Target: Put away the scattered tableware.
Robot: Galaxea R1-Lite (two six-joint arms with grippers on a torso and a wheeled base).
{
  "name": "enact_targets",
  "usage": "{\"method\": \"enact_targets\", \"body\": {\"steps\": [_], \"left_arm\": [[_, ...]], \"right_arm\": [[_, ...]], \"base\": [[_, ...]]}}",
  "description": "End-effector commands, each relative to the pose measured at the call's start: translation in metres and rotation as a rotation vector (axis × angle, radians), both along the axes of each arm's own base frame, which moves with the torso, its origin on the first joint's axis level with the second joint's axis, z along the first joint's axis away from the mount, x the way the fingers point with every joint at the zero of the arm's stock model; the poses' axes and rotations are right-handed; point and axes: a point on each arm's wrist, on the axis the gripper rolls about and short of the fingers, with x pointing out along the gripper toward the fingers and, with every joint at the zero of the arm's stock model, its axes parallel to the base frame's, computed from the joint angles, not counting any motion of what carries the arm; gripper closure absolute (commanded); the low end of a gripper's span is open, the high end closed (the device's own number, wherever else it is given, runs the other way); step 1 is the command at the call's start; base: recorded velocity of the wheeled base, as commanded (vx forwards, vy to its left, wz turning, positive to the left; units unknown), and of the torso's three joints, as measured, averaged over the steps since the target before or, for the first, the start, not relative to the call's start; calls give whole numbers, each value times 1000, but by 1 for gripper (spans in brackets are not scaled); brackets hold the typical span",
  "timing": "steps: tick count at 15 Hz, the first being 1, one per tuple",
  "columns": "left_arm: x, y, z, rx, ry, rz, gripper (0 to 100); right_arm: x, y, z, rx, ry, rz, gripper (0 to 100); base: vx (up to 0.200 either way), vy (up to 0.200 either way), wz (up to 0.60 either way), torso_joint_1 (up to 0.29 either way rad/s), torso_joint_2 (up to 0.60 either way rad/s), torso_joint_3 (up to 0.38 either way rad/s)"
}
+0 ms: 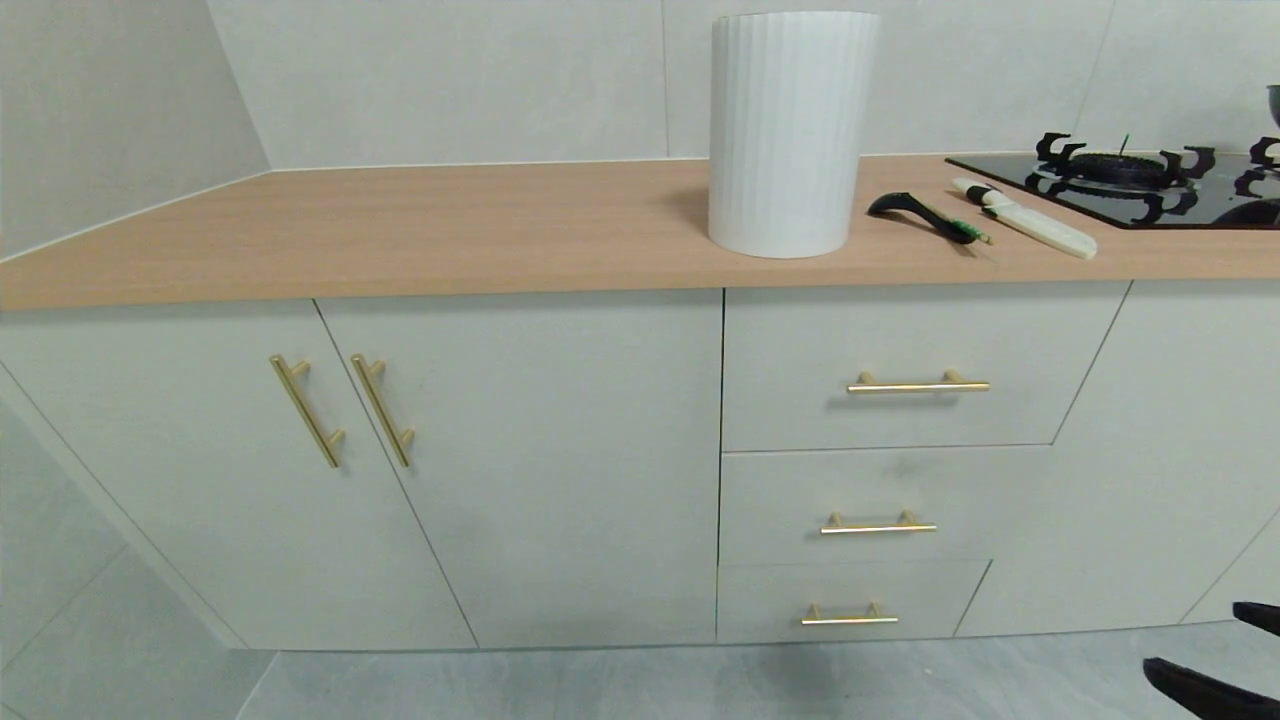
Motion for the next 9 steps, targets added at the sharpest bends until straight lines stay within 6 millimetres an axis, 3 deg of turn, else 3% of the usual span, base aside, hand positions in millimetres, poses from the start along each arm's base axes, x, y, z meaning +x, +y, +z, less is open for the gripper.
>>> {"method": "enact_targets", "body": {"steps": [1, 6, 9], "left_arm": [[0, 0, 0, 0, 0, 0, 0], [0, 0, 0, 0, 0, 0, 0], [0, 0, 0, 0, 0, 0, 0]], "right_arm": [[71, 17, -15, -38, 153, 18, 0], [139, 31, -44, -85, 191, -43, 0], [174, 39, -51, -85, 188, -45, 0]], "base": [[0, 0, 0, 0, 0, 0], [0, 0, 0, 0, 0, 0], [0, 0, 0, 0, 0, 0]]}}
